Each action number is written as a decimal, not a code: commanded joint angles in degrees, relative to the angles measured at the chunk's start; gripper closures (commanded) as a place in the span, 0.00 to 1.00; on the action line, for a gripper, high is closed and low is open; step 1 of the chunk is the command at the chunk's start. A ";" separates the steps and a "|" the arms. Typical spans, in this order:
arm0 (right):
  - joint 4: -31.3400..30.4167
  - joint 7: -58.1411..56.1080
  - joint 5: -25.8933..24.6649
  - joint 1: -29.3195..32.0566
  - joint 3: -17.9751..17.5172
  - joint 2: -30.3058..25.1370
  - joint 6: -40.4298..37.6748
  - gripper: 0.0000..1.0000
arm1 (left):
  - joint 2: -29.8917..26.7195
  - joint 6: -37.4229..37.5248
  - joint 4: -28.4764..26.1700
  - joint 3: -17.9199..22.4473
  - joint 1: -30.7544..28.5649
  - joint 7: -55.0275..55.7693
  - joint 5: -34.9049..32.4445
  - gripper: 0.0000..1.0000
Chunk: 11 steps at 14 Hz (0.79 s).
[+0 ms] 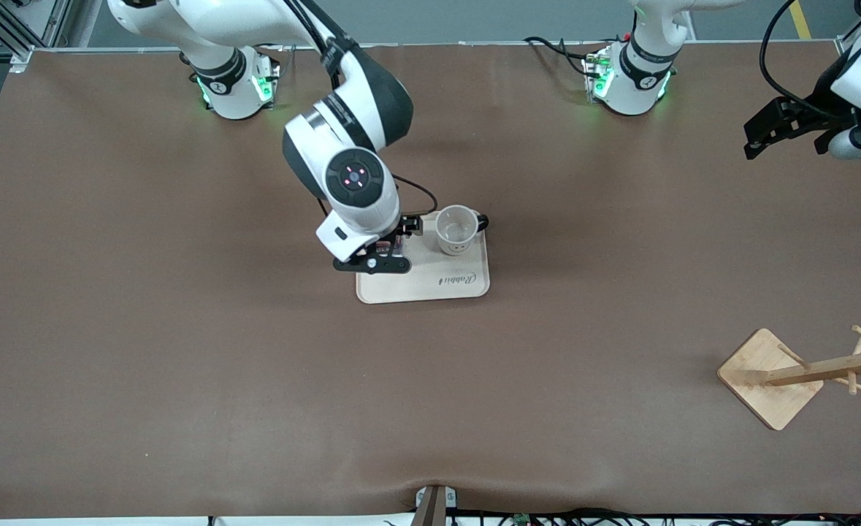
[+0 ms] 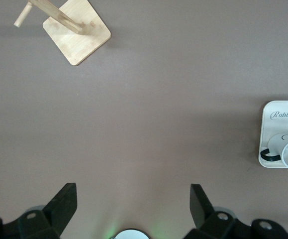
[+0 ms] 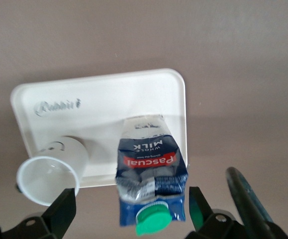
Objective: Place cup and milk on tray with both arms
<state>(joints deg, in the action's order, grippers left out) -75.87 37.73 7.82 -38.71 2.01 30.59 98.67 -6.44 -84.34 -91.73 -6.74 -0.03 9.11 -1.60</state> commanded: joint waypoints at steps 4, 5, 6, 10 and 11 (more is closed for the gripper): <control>8.45 -1.87 -1.14 10.04 0.10 -4.57 -10.93 0.00 | -0.24 -0.65 0.06 -0.21 -0.32 -0.32 1.08 0.00; 8.46 -2.39 -1.31 11.98 0.09 -7.01 -12.09 0.00 | -0.24 -0.65 0.06 -0.21 -0.32 -0.32 1.08 0.00; 7.68 -2.57 -1.05 14.52 0.01 -8.51 -12.79 0.00 | -0.24 -0.65 0.06 -0.21 -0.40 -0.32 1.08 0.00; -3.29 -10.19 -1.40 19.28 0.09 -17.30 -12.98 0.00 | -0.59 0.06 -0.38 -0.21 -0.41 0.47 1.16 0.00; -4.79 -13.88 -1.32 21.73 0.09 -18.36 -12.98 0.00 | -0.59 0.58 -0.38 -0.29 -0.49 0.64 1.16 0.00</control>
<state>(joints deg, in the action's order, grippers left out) -73.51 29.01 7.21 -20.36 3.11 17.35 84.59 -6.43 -84.41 -91.77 -6.74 -0.06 9.25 -1.60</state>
